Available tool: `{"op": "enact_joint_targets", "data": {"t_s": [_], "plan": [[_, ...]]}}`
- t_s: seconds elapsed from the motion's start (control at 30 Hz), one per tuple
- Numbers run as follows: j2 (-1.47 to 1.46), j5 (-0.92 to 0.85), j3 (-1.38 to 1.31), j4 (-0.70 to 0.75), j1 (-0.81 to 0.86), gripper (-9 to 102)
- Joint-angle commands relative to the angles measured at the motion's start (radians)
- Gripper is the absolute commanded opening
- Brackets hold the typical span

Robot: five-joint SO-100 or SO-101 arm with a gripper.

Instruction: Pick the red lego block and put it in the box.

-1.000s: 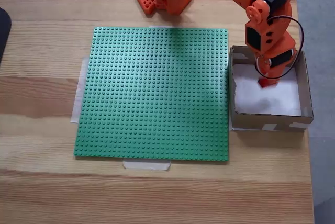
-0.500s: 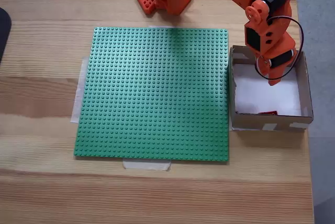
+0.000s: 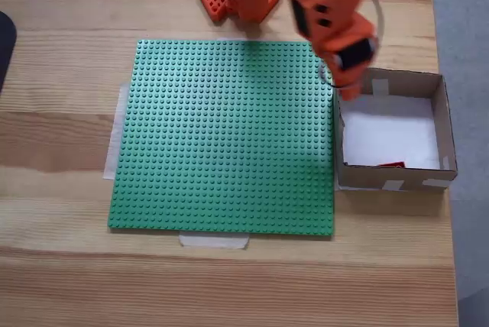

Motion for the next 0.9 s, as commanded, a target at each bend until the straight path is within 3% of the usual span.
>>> {"op": "enact_joint_targets", "data": {"t_s": [0.0, 0.53, 0.87], "plan": [[0.166, -0.002, 0.106, -0.067, 0.094, -1], [0.617, -0.091, 0.663, -0.36, 0.508, -1], [0.85, -0.12, 0.916, -0.373, 0.586, -1]]}}
